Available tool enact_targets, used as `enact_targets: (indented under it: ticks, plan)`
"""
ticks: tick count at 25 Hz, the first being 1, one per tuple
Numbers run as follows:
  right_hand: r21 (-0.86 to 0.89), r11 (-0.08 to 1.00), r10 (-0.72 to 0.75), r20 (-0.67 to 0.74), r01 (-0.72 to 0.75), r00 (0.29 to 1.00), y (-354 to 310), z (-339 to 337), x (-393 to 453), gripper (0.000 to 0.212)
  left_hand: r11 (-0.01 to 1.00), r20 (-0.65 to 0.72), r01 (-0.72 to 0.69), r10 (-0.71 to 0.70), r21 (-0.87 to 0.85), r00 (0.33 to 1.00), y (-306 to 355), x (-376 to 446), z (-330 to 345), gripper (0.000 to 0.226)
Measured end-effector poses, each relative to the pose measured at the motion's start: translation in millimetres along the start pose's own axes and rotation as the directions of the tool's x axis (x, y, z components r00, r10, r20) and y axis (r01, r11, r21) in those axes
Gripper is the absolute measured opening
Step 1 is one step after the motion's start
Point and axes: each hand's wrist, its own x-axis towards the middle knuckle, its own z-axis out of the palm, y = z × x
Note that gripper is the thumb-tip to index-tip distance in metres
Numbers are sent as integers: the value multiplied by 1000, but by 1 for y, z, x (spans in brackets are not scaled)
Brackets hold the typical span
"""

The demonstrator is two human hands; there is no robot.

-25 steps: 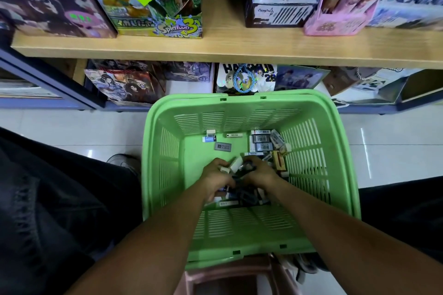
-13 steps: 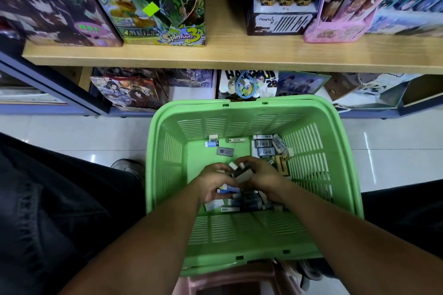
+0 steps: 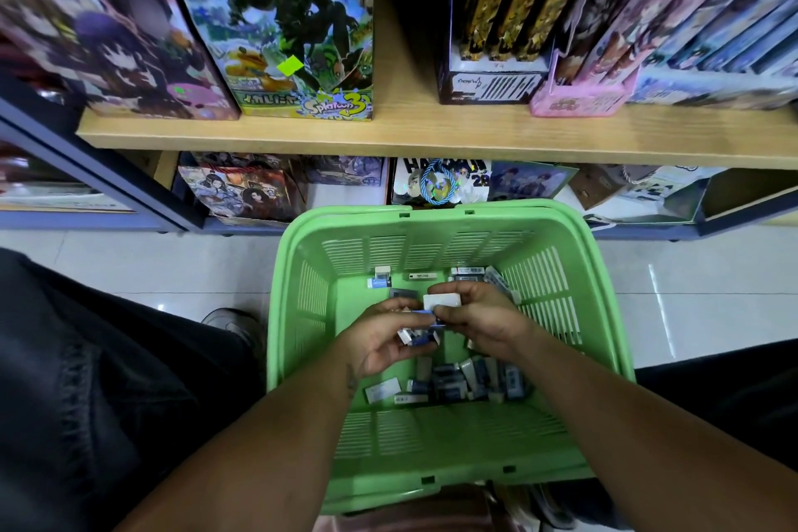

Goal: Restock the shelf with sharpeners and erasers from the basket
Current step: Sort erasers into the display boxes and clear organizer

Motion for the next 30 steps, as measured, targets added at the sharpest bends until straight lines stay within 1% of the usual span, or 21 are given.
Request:
enact_targets:
  ticks: [2,5,7,9,10,12,14,16,18,19,21,23,25,27,28,30]
  plan:
    - [25,1000,0,25,-1,1000,-5,3,-1,26,1000,7,-29,29,9,1000,4,-2,2,46]
    - [80,997,-5,52,0,999,-10,4,-4,28,998,26,-67,67,-1,997,8,-4,4,43]
    - [1,999,-49,11,49,999,-17,5,-8,26,997,12,-70,70,35,997,10,-6,5,47]
    - [-135,988,-92,-109,77,990,-28,3,-13,24,989,-23,-68,71,131,997,13,-11,5,41]
    - [-183,981,-98,-145,71,985,-35,0,-18,24,983,-41,-70,78,173,996,14,-14,5,35]
    - [-233,971,-89,-123,59,988,-50,-4,-26,30,970,-48,-93,106,223,993,21,-20,10,27]
    - [-302,950,-114,-101,79,988,-67,-7,-39,32,952,-15,-148,157,269,987,35,-33,25,22]
    - [-377,915,-198,-108,144,974,-87,-7,-53,29,921,24,-199,202,336,979,53,-52,45,22]
    - [-428,873,-295,-79,235,952,-108,-7,-72,33,886,54,-246,245,393,968,72,-74,64,29]
    - [-415,866,-329,-54,278,943,-119,-7,-81,39,870,73,-267,261,415,963,81,-84,73,31]
    - [-331,873,-383,-11,358,924,-137,-7,-102,50,831,122,-310,287,462,950,98,-107,88,27]
    - [-293,848,-464,-4,442,886,-153,-3,-127,53,778,174,-365,322,511,931,115,-133,104,19]
    - [-290,799,-545,16,526,838,-167,2,-152,51,728,217,-421,363,541,906,129,-163,119,18]
    - [-289,733,-634,40,616,773,-186,12,-182,47,680,258,-475,402,558,879,141,-192,133,19]
    - [-325,676,-686,50,661,726,-197,19,-196,45,654,278,-501,421,566,863,147,-207,139,19]
    - [-480,483,-809,76,733,583,-222,30,-227,45,589,316,-563,475,579,821,159,-238,153,21]
